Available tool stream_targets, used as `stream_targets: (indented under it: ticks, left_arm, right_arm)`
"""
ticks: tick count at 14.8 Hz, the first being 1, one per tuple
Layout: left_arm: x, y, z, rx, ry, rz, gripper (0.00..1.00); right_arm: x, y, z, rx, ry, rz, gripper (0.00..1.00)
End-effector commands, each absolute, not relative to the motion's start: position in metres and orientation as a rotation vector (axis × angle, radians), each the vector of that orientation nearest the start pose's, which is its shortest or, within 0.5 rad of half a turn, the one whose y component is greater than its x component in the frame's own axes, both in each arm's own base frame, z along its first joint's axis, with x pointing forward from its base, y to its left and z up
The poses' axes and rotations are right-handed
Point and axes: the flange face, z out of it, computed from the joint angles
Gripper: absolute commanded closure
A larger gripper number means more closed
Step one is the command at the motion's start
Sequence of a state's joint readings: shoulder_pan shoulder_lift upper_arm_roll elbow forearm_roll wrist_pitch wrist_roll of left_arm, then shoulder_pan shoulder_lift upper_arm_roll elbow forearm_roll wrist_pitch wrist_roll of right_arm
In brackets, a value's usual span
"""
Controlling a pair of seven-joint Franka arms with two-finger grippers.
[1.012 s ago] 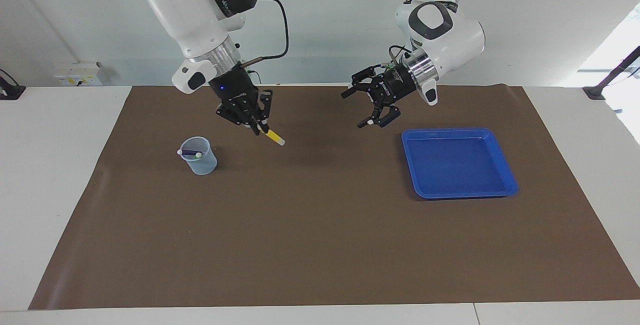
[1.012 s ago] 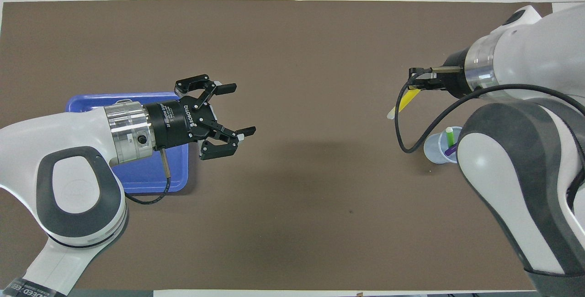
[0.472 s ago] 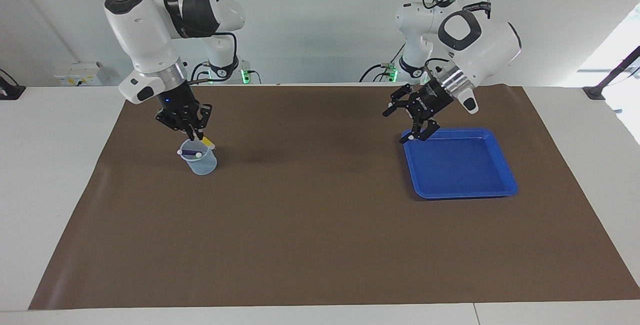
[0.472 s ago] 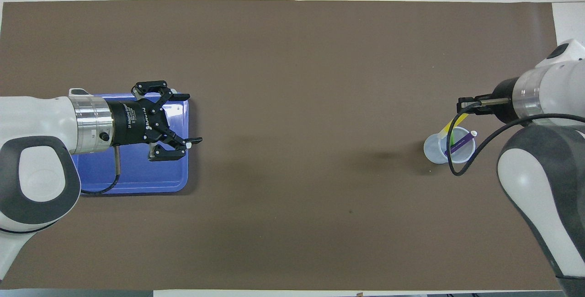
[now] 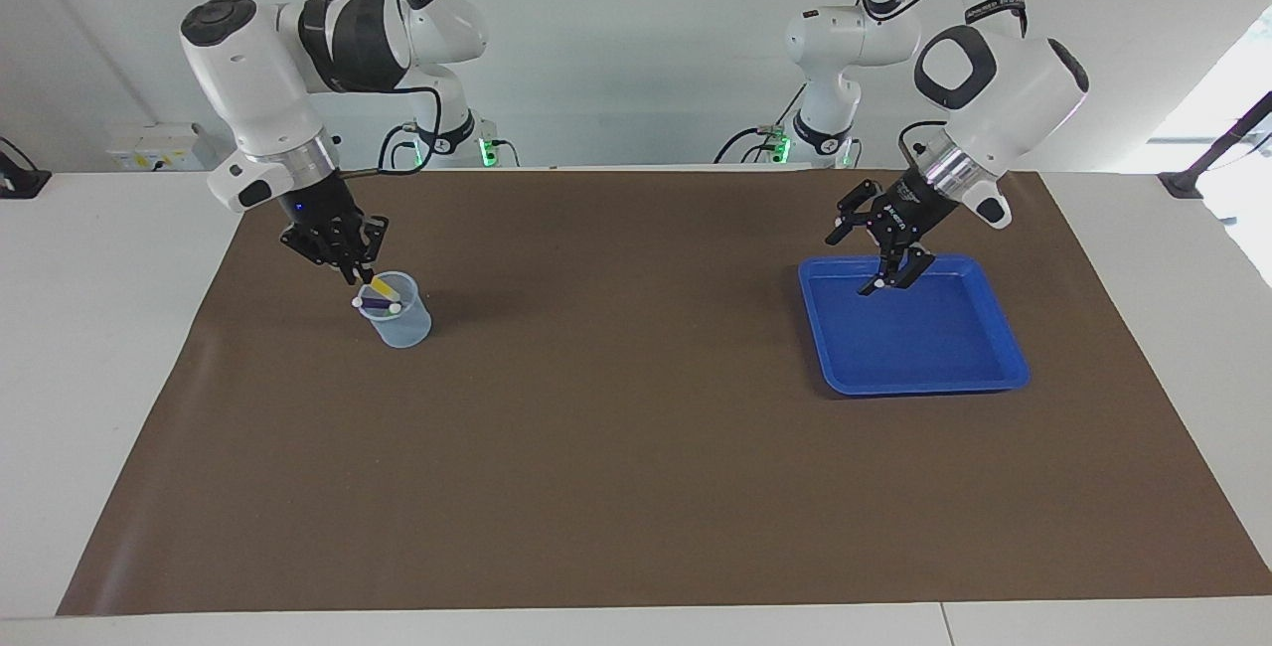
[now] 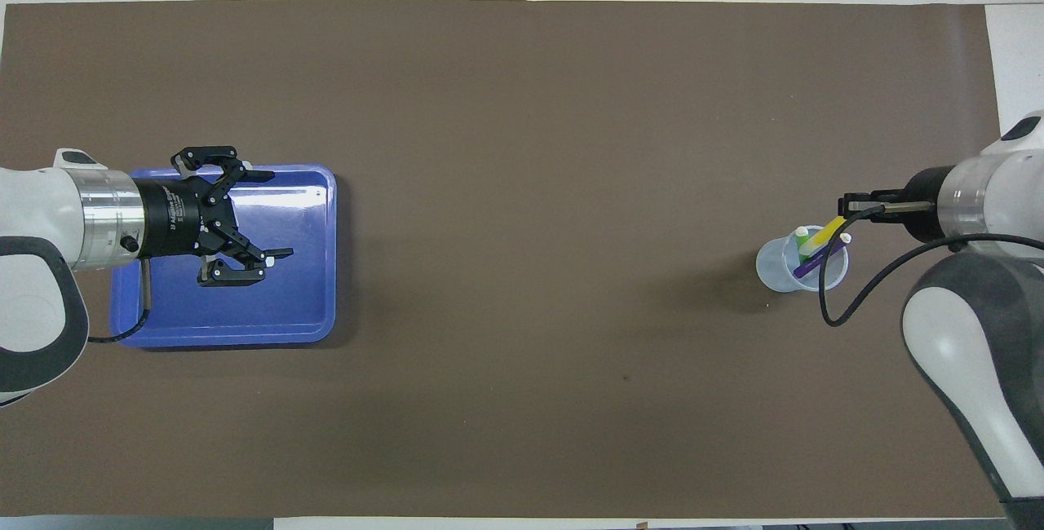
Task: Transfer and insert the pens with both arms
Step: 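Insert the yellow pen into the white cup with the right gripper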
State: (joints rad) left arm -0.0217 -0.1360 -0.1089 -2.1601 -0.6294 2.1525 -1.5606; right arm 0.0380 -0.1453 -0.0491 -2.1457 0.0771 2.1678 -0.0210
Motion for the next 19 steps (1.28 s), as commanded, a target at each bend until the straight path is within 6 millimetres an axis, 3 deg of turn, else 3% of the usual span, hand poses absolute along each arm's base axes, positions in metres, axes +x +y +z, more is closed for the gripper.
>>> stream_targets:
  ticks: [1,6,8,11,12,13,14,15,18,19]
  left_arm:
    - [0.512,-0.079,0.478,1.718,2.047,-0.392,0.0]
    - [0.515,-0.078,0.479,1.706,2.042,-0.364,0.0]
    - [0.517,-0.077,0.479,1.698,2.04,-0.347,0.0]
    - [0.519,-0.084,0.484,1.697,2.023,-0.321,0.0]
    - [0.522,-0.085,0.491,1.69,2.014,-0.311,0.0]
    - [0.523,-0.085,0.493,1.691,2.006,-0.3,0.0]
    - [0.526,-0.082,0.493,1.673,2.006,-0.272,0.0]
    - [0.528,-0.081,0.494,1.659,2.003,-0.248,0.0]
    - [0.532,-0.08,0.492,1.699,1.996,-0.215,0.0]
    - [0.531,-0.08,0.491,1.813,1.944,-0.149,0.0]
  right_arm:
    - [0.507,-0.007,0.469,-3.064,0.04,-0.284,1.0]
    - [0.503,-0.007,0.438,-3.049,0.096,-0.358,1.0]
    - [0.503,-0.007,0.424,-3.01,0.201,-0.369,1.0]
    - [0.504,-0.007,0.418,-2.991,0.275,-0.348,1.0]
    - [0.504,-0.003,0.417,-2.986,0.3,-0.338,0.77]
    - [0.504,-0.002,0.417,-2.984,0.312,-0.336,0.33]
    - [0.506,-0.002,0.419,-2.984,0.311,-0.336,0.1]
    - [0.508,-0.002,0.421,-2.985,0.307,-0.341,0.0]
    - [0.514,-0.001,0.434,-2.988,0.292,-0.309,0.0]
    - [0.516,0.0,0.445,-2.988,0.285,-0.283,0.0]
